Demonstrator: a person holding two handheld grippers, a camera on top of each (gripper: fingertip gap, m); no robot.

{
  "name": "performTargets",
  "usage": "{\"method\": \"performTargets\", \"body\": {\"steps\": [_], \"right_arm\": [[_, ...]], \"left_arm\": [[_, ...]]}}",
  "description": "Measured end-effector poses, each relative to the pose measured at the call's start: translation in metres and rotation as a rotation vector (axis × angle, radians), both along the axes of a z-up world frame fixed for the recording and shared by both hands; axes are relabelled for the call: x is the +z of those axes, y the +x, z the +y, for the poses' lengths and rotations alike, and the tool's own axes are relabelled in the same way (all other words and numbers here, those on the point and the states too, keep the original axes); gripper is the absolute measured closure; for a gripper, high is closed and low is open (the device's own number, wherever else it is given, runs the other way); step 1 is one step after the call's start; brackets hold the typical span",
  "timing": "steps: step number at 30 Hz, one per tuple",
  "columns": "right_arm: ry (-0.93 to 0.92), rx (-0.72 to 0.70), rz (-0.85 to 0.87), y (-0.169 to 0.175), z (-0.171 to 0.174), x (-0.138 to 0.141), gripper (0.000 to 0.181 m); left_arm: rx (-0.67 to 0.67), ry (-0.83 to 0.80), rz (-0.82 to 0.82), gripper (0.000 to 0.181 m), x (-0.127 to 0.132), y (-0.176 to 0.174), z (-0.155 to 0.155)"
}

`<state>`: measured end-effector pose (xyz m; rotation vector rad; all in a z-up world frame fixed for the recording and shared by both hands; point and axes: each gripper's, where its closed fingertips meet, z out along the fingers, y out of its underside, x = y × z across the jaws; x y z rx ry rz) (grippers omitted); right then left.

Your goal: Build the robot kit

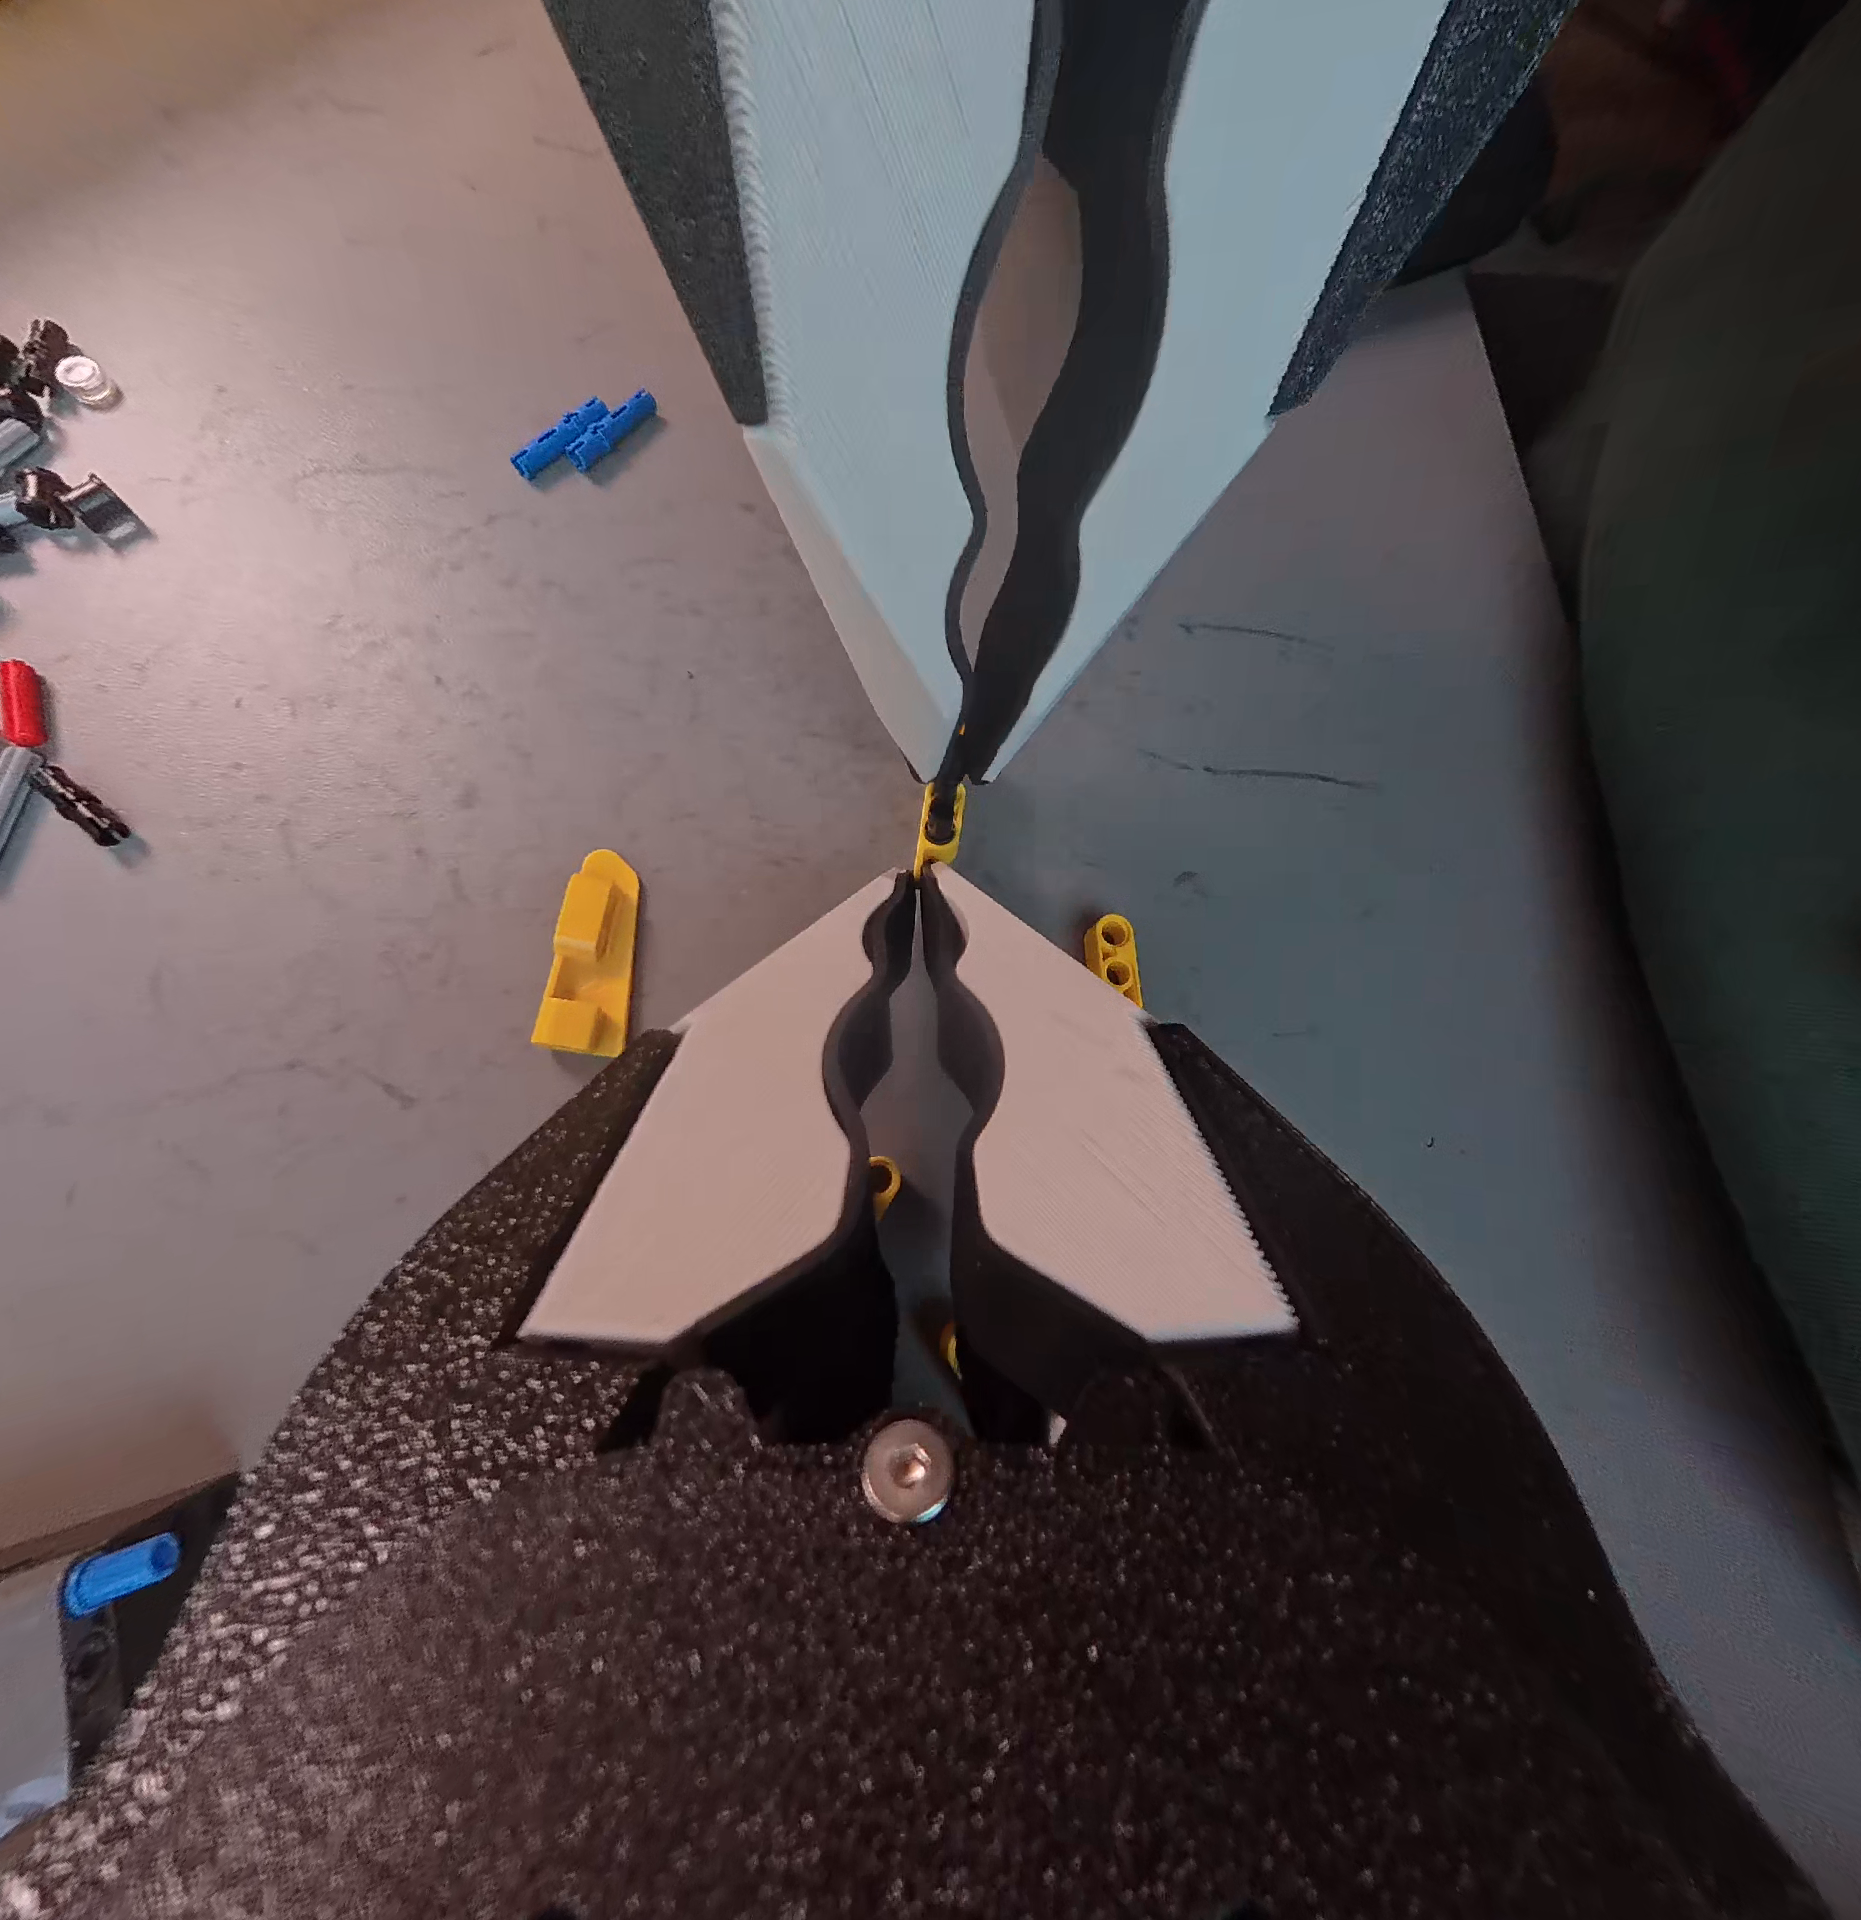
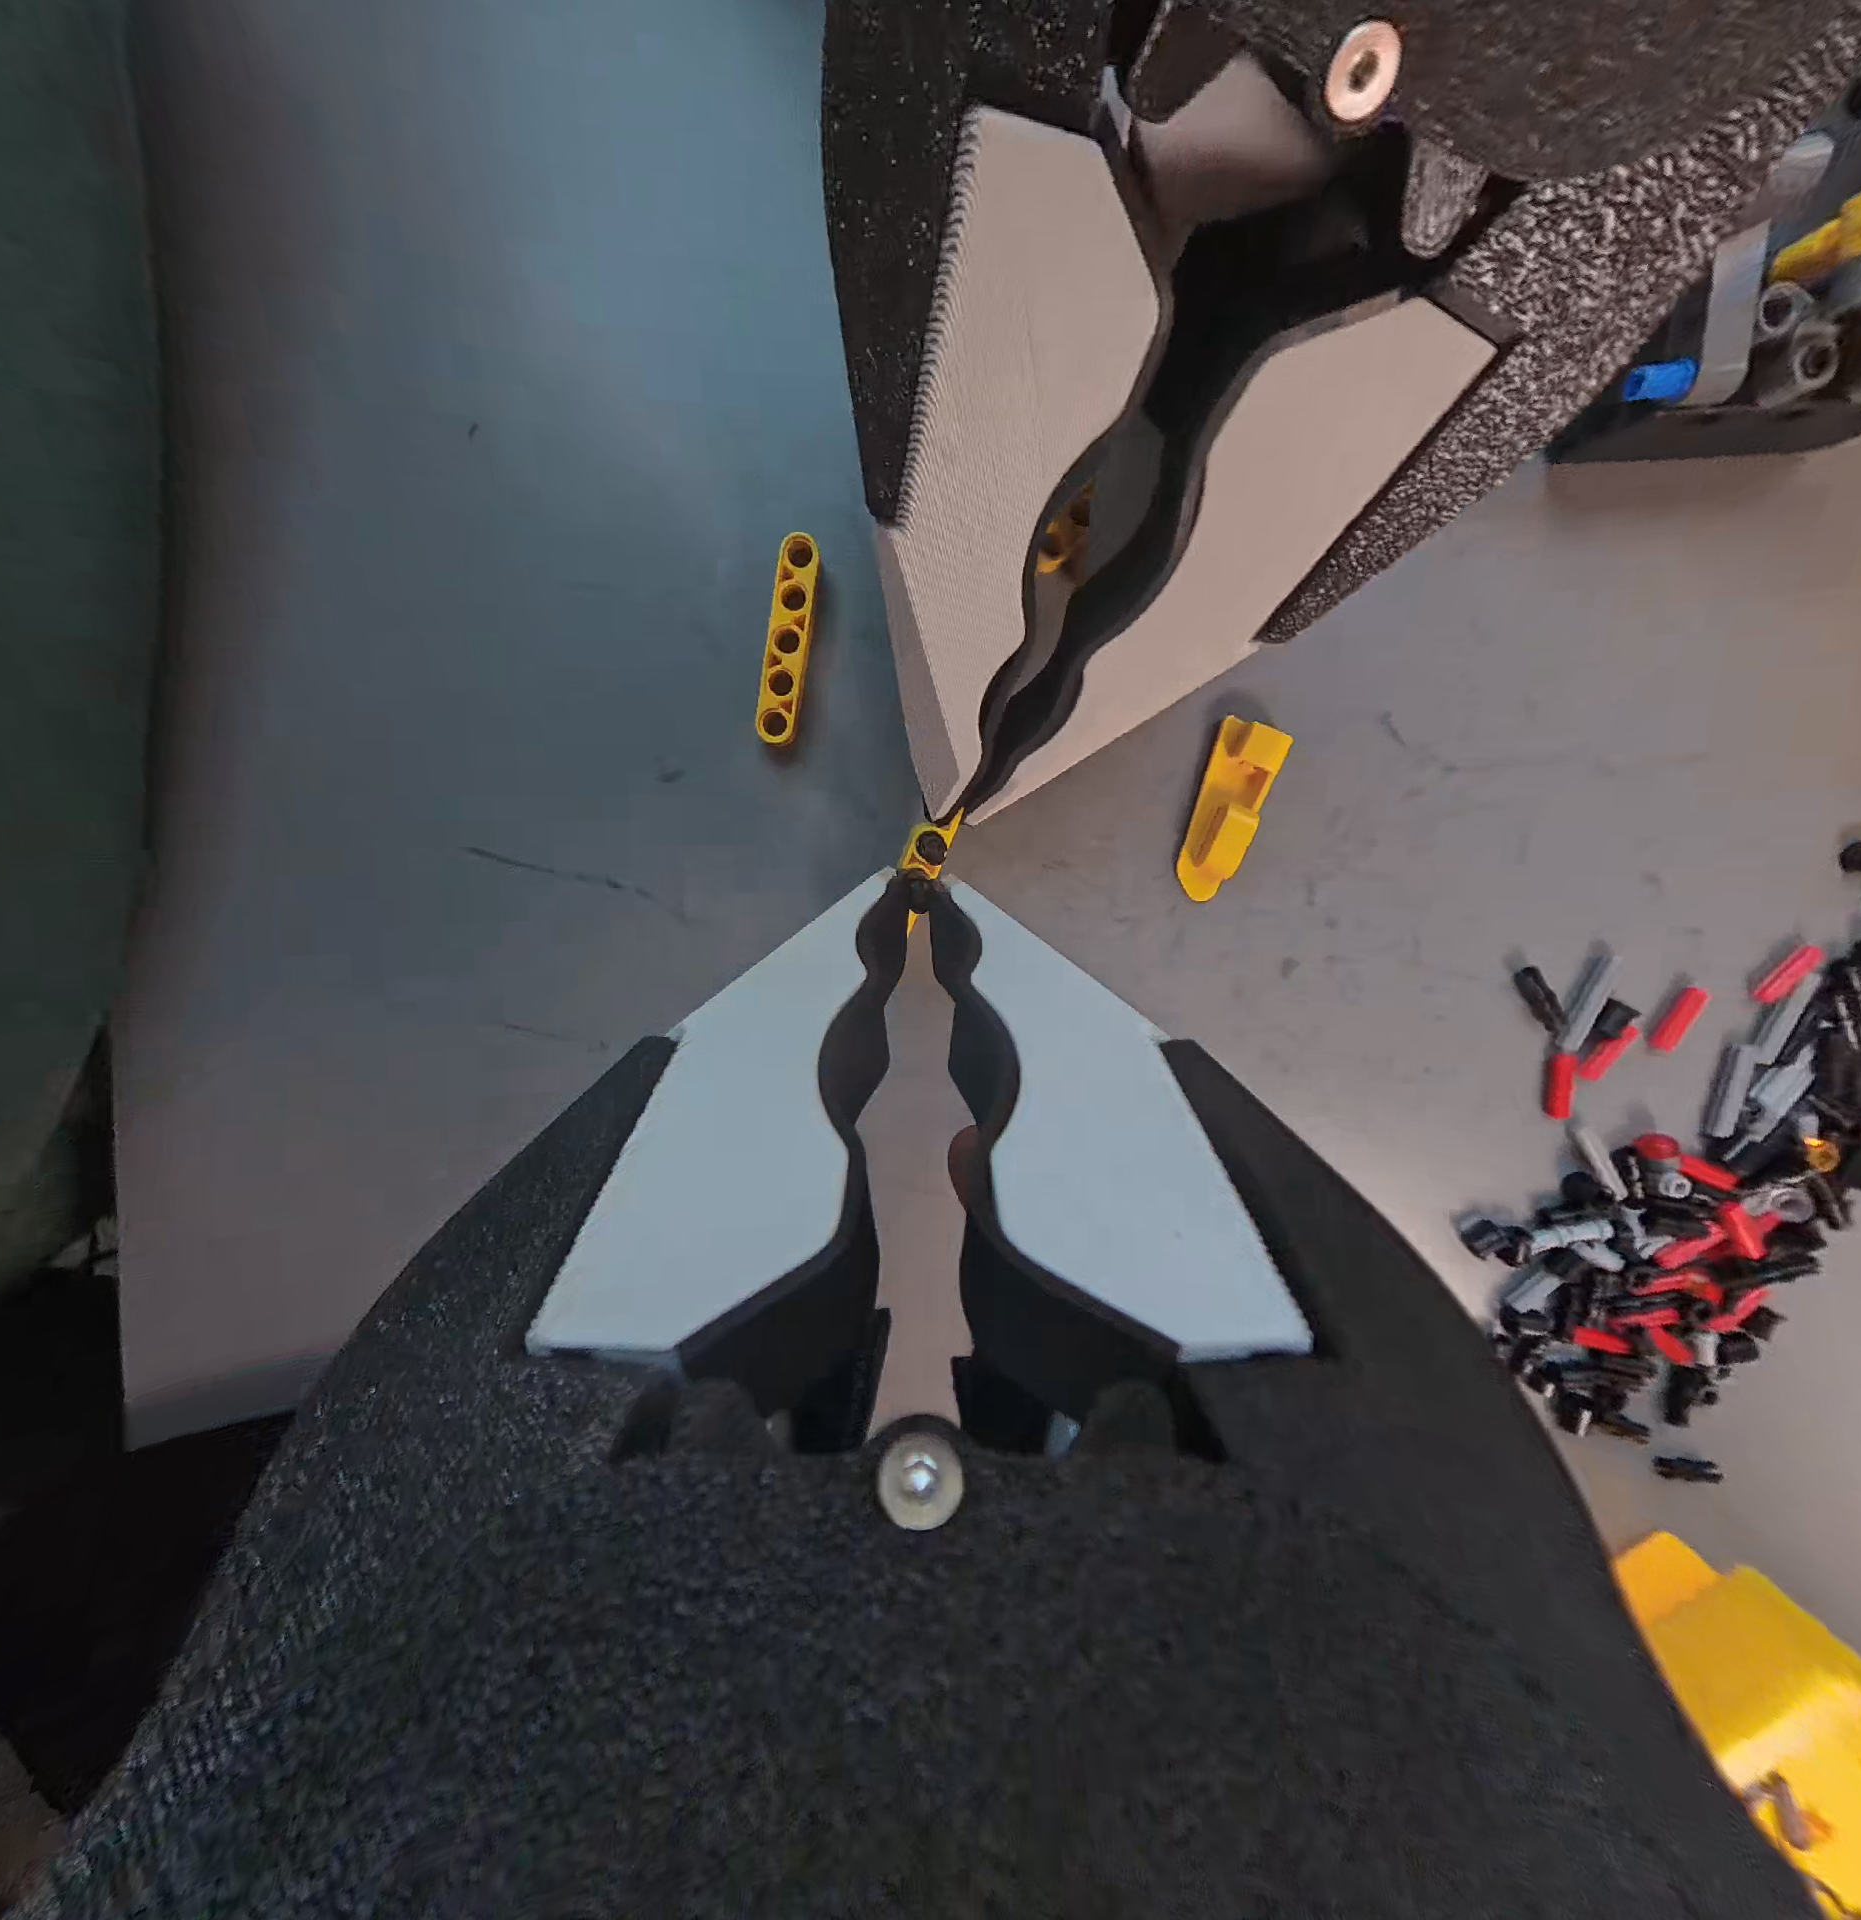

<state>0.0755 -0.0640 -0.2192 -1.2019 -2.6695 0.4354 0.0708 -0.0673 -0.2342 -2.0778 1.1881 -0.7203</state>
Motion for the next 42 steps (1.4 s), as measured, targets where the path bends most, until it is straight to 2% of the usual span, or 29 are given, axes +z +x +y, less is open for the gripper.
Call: {"method": "performTargets", "body": {"steps": [15,28,42], "right_arm": [[0.059,0.042,-0.130,0.0029,-0.0026,-0.0034,0.179],[0.048,-0.007,-0.129,0.0005,-0.0021,-0.0013,0.179],[0.104,0.095,-0.287,0.0073,-0.0072,-0.0023,0.179]], "left_arm": [[0.003,0.014,0.021,0.181,-0.0016,-0.0015,0.0008],[0.028,-0.044,-0.020,0.181,0.0002,-0.0013,-0.0007],[0.014,-0.083,-0.037,0.181,0.0003,0.0025,-0.0059]]}}
